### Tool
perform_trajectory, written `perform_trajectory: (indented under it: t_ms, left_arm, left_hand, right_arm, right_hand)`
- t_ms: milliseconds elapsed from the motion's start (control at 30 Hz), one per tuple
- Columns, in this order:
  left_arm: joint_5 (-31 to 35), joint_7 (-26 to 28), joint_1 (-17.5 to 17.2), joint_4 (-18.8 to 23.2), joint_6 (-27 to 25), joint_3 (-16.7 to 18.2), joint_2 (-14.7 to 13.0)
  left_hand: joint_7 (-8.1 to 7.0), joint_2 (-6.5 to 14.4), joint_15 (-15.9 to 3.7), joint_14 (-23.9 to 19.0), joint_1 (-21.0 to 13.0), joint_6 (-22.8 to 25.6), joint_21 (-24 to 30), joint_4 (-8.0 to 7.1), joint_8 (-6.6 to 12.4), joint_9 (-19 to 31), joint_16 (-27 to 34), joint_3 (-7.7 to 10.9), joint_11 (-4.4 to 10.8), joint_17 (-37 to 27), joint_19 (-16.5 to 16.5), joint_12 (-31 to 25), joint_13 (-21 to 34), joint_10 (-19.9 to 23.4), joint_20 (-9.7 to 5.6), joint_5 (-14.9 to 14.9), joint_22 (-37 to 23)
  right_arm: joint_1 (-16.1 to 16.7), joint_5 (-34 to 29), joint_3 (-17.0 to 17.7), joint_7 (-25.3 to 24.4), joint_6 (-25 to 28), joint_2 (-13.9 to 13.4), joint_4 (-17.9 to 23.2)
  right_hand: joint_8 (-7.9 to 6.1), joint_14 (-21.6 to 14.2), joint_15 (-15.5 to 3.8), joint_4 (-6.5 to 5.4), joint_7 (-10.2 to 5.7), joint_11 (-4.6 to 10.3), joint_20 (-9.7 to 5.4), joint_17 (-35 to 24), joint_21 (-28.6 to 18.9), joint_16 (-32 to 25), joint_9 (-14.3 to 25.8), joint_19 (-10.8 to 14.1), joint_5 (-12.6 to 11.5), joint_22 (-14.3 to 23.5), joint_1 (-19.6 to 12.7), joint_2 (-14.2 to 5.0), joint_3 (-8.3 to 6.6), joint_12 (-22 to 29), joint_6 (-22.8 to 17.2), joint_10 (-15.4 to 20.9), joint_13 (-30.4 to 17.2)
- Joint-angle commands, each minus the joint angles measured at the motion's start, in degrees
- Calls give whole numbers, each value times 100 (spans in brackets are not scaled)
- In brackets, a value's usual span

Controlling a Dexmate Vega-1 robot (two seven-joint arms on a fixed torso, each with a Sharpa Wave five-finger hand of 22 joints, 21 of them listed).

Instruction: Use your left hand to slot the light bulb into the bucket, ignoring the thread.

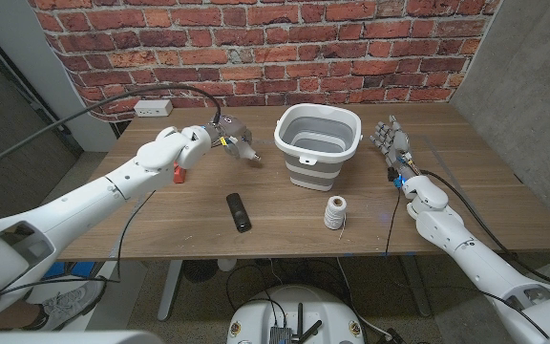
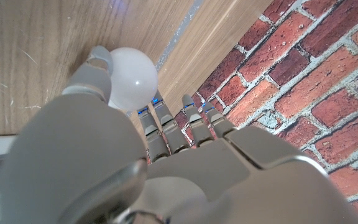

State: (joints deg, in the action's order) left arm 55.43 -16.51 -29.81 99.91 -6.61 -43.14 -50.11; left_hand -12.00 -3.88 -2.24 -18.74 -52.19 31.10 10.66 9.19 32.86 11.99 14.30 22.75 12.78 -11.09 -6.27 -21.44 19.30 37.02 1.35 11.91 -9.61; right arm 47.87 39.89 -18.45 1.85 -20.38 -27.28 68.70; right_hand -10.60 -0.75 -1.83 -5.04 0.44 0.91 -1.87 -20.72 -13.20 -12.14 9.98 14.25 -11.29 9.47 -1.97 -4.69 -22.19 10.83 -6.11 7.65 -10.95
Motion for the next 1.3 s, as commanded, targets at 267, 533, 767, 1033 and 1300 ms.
perform_trajectory:
  t_ms: [267,533,767,1033,1300]
  left_arm:
    - [129,-161,-273,812,-27,495,-359]
    - [78,-402,-335,1099,39,730,-512]
    - [103,-498,-361,1292,85,920,-603]
    - [96,-708,-243,1469,382,1052,-705]
    - [154,-952,-90,1699,560,1222,-750]
  left_hand:
    - [-15,92,-875,-84,-8,174,13,-12,66,1,0,-60,4,-29,-28,-25,40,139,-5,26,-13]
    - [-16,114,-883,-108,-20,232,22,-5,84,-1,1,-79,4,-29,-59,-34,63,212,-63,31,-13]
    - [-10,132,-884,-118,-15,321,23,-9,116,1,0,-97,4,-31,-69,-36,80,259,-75,34,-12]
    - [-22,162,-891,-169,-23,352,25,-5,127,2,17,-116,5,-38,-92,-47,105,338,-97,39,-11]
    - [-10,219,-925,-309,-49,382,23,0,144,4,80,-142,7,-67,-109,-49,143,420,-108,49,-10]
  right_arm:
    - [8,-16,-26,-77,54,30,56]
    - [4,1,-46,-64,99,46,60]
    - [-29,29,-44,-1,80,65,9]
    - [-45,22,-50,52,165,-22,84]
    - [-76,40,-53,68,199,-16,56]
  right_hand:
    - [-36,23,-45,-5,-6,6,11,5,14,-27,24,61,-44,14,46,-204,30,39,-36,29,-3]
    - [-45,12,-46,-12,15,-14,9,14,36,-33,24,75,-45,14,46,-207,35,44,-70,44,-3]
    - [-45,11,-47,-17,10,-14,8,20,51,-34,24,91,-46,14,46,-208,40,44,-79,47,-3]
    - [-37,20,-53,-17,10,-11,7,25,70,-33,24,91,-47,14,44,-207,46,40,-65,39,-3]
    - [-32,28,-67,-20,18,-15,-11,35,90,-29,24,94,-49,15,39,-212,46,37,-58,33,-3]
